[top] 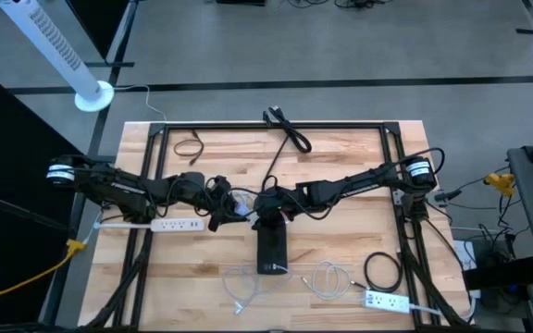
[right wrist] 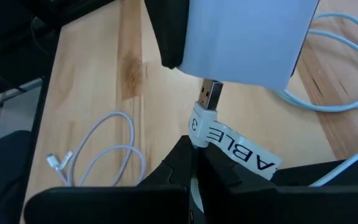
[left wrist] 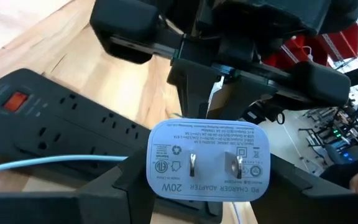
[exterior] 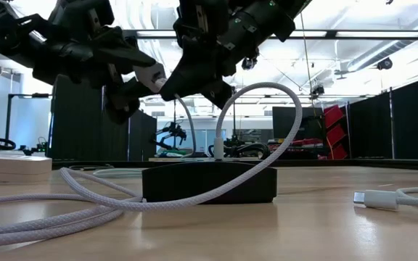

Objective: Insert USB
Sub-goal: Insert the light blue charger cable into the purple charger adapter

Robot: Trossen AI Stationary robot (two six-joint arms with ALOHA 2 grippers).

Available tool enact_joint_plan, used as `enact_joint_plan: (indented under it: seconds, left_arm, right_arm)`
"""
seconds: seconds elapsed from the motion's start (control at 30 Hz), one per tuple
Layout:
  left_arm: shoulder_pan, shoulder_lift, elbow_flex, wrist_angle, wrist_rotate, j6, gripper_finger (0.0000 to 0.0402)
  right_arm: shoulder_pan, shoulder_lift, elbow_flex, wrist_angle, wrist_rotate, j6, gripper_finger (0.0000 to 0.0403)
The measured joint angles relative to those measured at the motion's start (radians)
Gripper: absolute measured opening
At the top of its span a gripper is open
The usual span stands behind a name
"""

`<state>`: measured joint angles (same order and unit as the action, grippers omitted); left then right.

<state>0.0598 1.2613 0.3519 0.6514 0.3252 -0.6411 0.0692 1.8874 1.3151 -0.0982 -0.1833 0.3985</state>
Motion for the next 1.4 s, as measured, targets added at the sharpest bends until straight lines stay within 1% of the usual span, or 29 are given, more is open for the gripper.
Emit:
enact_joint_plan:
  seconds: [0.33, 0.53, 1.1, 1.4]
  left_arm:
    - [-0.006, 0.000, 0.000, -0.001, 0.008, 0.000, 0.0192]
    - [-0.007, 0.000, -0.001, -0.034, 0.007, 0.000, 0.0192]
    - [-0.031, -0.002, -0.001, -0.013, 0.007, 0.022, 0.0192]
    - [-0.031, -0.002, -0.001, -0.017, -0.023, 0.038, 0.0192]
  right_arm:
    - [-0.003, 0.000, 0.000, 0.000, 0.001, -0.017, 0.0000]
    - [-0.003, 0.000, 0.000, -0.001, 0.000, -0.018, 0.0000]
    - [-0.004, 0.000, -0.002, 0.002, 0.027, -0.001, 0.0000]
    - [-0.004, 0.000, 0.003, 0.006, 0.027, 0.007, 0.0000]
